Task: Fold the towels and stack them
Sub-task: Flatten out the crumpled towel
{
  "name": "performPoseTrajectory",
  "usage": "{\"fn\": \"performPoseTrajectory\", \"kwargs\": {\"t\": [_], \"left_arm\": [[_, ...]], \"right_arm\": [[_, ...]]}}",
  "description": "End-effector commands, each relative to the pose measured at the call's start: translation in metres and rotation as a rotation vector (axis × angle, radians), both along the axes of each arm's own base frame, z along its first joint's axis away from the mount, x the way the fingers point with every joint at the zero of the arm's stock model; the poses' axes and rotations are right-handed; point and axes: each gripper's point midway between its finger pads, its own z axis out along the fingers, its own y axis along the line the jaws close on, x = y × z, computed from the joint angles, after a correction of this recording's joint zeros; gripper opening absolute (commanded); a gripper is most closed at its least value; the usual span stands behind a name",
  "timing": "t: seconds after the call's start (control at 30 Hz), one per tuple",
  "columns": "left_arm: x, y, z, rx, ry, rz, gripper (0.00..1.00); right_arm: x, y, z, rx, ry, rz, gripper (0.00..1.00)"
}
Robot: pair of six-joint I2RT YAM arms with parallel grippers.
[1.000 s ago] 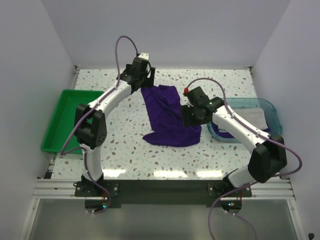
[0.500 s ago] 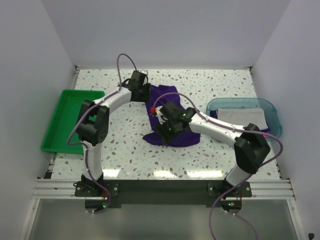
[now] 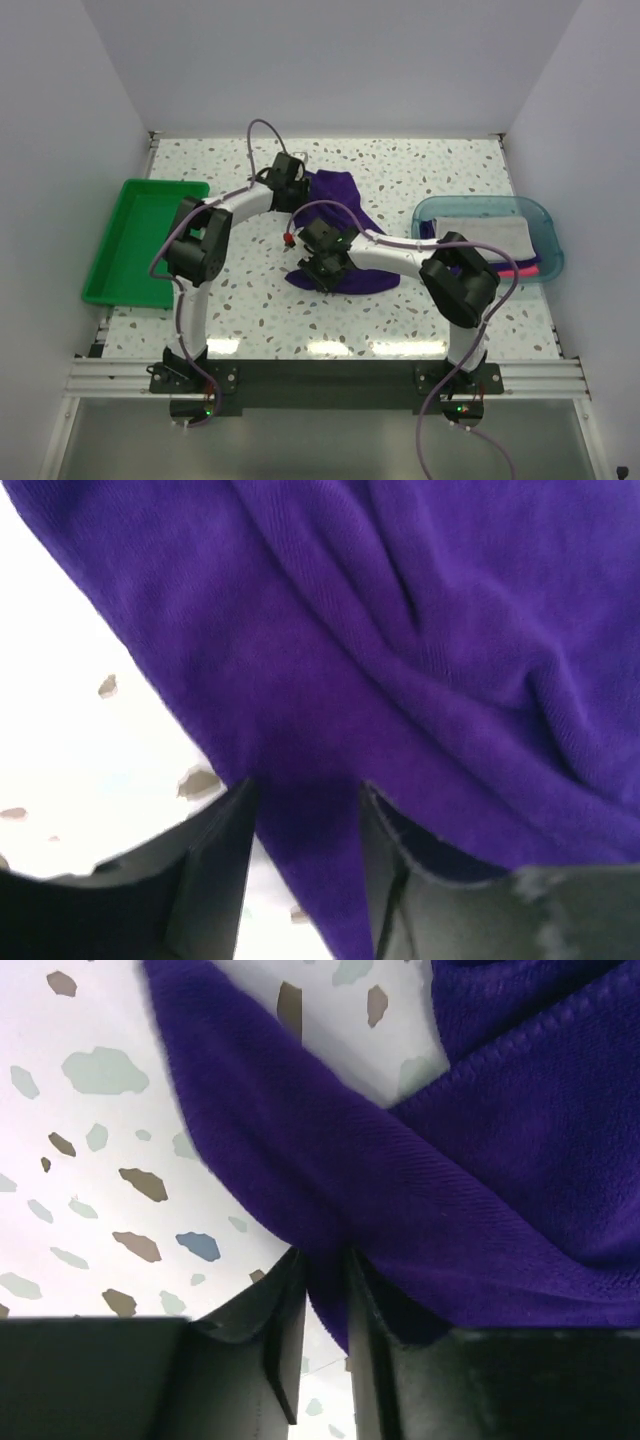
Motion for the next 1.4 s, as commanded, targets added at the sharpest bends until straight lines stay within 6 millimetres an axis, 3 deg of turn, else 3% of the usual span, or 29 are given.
{"fn": "performPoseTrajectory", "kwargs": {"t": [0.0,0.07,0.17,0.2,0.33,0.47,0.5,0.57,0.7,0.73,0.8,0.83,0.9,0.93,0.97,1.0,1.03,1.07,1.1,1.13,1.17,1.2,1.23,1.27,1.3,1.33,1.37], "left_arm": [[0.009,0.000,-0.012,0.008,-0.010,0.014,0.48],[0.013,0.002,-0.015,0.027,-0.010,0.028,0.46],[0.021,0.012,-0.024,0.087,-0.005,0.060,0.42],[0.022,0.018,-0.033,0.119,0.004,0.072,0.40],[0.039,0.031,-0.040,0.176,0.001,0.102,0.40],[0.051,0.045,-0.048,0.193,0.005,0.125,0.41],[0.054,0.046,-0.047,0.194,0.000,0.125,0.42],[0.061,0.048,-0.041,0.194,-0.021,0.119,0.43],[0.072,0.047,-0.021,0.191,-0.078,0.107,0.49],[0.077,0.047,-0.013,0.190,-0.099,0.109,0.50],[0.082,0.053,-0.005,0.188,-0.112,0.124,0.55],[0.084,0.052,0.001,0.176,-0.109,0.122,0.59],[0.082,0.049,0.011,0.156,-0.109,0.119,0.65],[0.075,0.048,0.010,0.146,-0.093,0.111,0.68],[0.071,0.042,0.029,0.107,-0.111,0.099,0.75],[0.059,0.042,0.023,0.092,-0.082,0.103,0.78],[0.052,0.039,0.047,0.060,-0.106,0.099,0.82],[0.044,0.038,0.053,0.040,-0.104,0.094,0.83],[0.028,0.041,0.046,0.038,-0.070,0.109,0.84],[0.019,0.040,0.071,0.015,-0.101,0.110,0.84],[0.009,0.040,0.075,0.009,-0.096,0.111,0.84],[-0.008,0.044,0.067,0.015,-0.063,0.120,0.84],[-0.021,0.041,0.088,0.001,-0.087,0.114,0.82],[-0.033,0.039,0.091,-0.005,-0.077,0.113,0.80],[-0.051,0.043,0.080,0.009,-0.044,0.110,0.79],[-0.064,0.038,0.095,-0.005,-0.069,0.093,0.79],[-0.075,0.037,0.095,-0.020,-0.057,0.095,0.79]], "right_arm": [[-0.001,0.005,0.013,0.018,-0.048,0.023,0.23],[-0.009,0.002,0.019,0.021,-0.038,0.022,0.09],[-0.029,-0.008,0.037,0.031,-0.009,0.024,0.01],[-0.036,-0.012,0.049,0.057,-0.012,0.027,0.01],[-0.061,-0.039,0.062,0.051,0.023,0.021,0.01],[-0.097,-0.071,0.053,0.000,0.133,0.028,0.01],[-0.100,-0.074,0.051,-0.008,0.130,0.025,0.01],[-0.115,-0.059,0.062,0.086,0.202,0.041,0.01],[-0.114,-0.062,0.063,0.050,0.214,-0.027,0.06],[-0.115,-0.065,0.061,0.029,0.219,-0.040,0.08],[-0.121,-0.069,0.060,0.007,0.252,-0.032,0.34],[-0.123,-0.066,0.067,0.040,0.258,-0.018,0.51],[-0.118,-0.062,0.078,0.081,0.219,-0.013,0.60],[-0.114,-0.060,0.084,0.094,0.194,-0.020,0.64],[-0.105,-0.057,0.093,0.111,0.153,-0.029,0.65],[-0.093,-0.062,0.096,0.099,0.105,-0.061,0.65],[-0.085,-0.066,0.098,0.086,0.081,-0.088,0.65],[-0.076,-0.069,0.100,0.081,0.061,-0.123,0.64],[-0.062,-0.077,0.099,0.080,0.053,-0.196,0.63],[-0.052,-0.081,0.100,0.089,0.041,-0.239,0.61],[-0.045,-0.085,0.098,0.099,0.044,-0.278,0.60],[-0.032,-0.094,0.097,0.115,0.049,-0.358,0.58],[-0.024,-0.095,0.093,0.137,0.048,-0.388,0.53],[-0.015,-0.101,0.091,0.146,0.048,-0.429,0.51],[-0.010,-0.102,0.088,0.151,0.052,-0.450,0.47],[-0.005,-0.102,0.082,0.147,0.062,-0.460,0.46],[0.001,-0.105,0.078,0.144,0.064,-0.480,0.46]]}}
